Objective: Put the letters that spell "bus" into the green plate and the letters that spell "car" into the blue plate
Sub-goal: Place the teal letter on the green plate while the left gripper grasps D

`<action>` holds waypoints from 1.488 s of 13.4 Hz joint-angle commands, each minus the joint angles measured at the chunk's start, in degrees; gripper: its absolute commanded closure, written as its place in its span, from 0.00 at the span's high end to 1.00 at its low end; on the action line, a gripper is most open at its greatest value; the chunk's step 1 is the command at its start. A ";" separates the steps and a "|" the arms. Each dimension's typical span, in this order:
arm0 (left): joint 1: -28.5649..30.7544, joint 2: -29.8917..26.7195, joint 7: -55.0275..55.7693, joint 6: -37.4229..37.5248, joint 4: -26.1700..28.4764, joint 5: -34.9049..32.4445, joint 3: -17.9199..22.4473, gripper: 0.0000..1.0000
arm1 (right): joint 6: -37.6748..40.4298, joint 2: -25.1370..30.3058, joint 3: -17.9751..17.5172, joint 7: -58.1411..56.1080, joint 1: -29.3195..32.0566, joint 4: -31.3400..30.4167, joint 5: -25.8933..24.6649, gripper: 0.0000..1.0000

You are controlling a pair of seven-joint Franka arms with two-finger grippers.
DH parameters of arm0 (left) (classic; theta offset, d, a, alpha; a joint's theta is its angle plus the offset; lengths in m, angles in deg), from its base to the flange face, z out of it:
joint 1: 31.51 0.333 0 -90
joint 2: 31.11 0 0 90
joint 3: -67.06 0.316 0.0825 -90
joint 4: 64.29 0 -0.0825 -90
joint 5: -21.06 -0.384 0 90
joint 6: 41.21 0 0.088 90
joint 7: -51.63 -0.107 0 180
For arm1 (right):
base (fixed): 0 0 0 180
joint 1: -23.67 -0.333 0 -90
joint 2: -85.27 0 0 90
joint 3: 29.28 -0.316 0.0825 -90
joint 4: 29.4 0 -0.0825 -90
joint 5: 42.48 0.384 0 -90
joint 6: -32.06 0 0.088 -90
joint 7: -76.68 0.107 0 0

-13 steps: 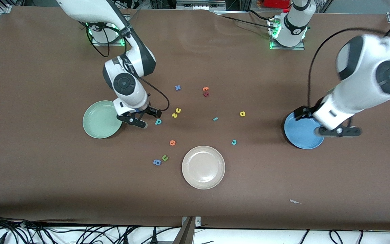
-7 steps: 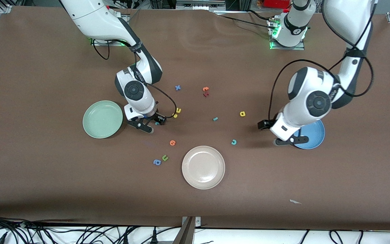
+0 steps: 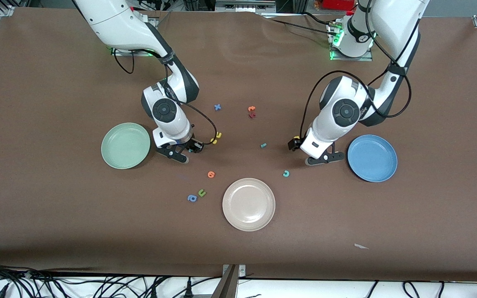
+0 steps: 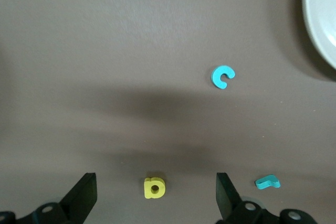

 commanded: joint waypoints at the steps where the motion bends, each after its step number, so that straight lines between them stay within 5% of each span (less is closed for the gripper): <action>1: -2.24 3.11 2.69 -4.01 0.19 0.20 0.37 1.00 | -0.98 -0.62 0.37 -0.48 -0.82 0.14 -0.43 0.03; 3: -2.60 4.35 3.84 -5.09 0.72 -1.28 0.28 1.00 | 1.03 1.13 0.99 -3.55 -0.38 0.14 -0.43 0.02; 11: -3.74 3.39 4.73 -10.62 8.54 -4.46 0.19 0.91 | 21.25 9.05 15.29 -35.08 0.15 -0.83 0.35 0.06; 12: -3.74 2.95 4.73 -10.62 9.15 -4.37 0.19 0.85 | 21.26 9.05 16.01 -37.47 0.33 -1.44 0.53 0.15; 13: -3.66 2.25 4.73 -10.62 9.68 -4.46 0.19 0.76 | 21.18 8.70 16.11 -37.66 1.37 -1.88 0.62 0.68; 14: -3.65 2.24 4.73 -10.62 9.69 -4.46 0.19 0.70 | 21.26 8.61 16.02 -37.58 1.90 -1.88 1.14 0.99; 18: -3.65 2.07 4.73 -10.62 9.60 -4.46 0.19 0.56 | 21.35 8.78 14.19 -34.61 1.47 -1.45 4.92 0.99; 20: -3.65 2.07 4.73 -10.62 9.69 -4.46 0.19 0.50 | 20.65 8.61 9.72 -24.37 1.30 -0.57 4.93 0.99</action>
